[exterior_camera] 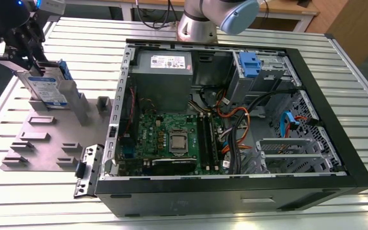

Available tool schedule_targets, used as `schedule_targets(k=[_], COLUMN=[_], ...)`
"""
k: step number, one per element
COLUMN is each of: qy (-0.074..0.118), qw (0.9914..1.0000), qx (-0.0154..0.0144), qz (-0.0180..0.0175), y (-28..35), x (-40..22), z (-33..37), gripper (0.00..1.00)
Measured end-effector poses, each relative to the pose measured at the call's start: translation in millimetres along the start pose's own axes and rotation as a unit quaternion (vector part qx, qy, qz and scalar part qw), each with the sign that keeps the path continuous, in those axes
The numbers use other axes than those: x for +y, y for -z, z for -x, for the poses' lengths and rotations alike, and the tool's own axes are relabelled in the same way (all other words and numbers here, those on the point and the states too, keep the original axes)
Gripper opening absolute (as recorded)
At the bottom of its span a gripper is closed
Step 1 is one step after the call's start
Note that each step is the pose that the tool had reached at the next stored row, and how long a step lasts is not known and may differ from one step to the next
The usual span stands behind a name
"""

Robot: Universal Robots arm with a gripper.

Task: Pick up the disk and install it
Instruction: 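Pick up the disk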

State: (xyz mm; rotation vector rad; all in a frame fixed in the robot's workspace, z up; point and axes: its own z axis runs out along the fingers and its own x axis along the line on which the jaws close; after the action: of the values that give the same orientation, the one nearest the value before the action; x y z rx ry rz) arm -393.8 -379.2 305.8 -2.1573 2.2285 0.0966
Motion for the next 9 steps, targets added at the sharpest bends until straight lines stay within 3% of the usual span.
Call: schedule_targets(k=[9], qy=[0.000], qw=[1.00000], qx=[0.0000], qz=[0.0000], y=[0.0], x=[0.0], z=[0.3], gripper=[0.42])
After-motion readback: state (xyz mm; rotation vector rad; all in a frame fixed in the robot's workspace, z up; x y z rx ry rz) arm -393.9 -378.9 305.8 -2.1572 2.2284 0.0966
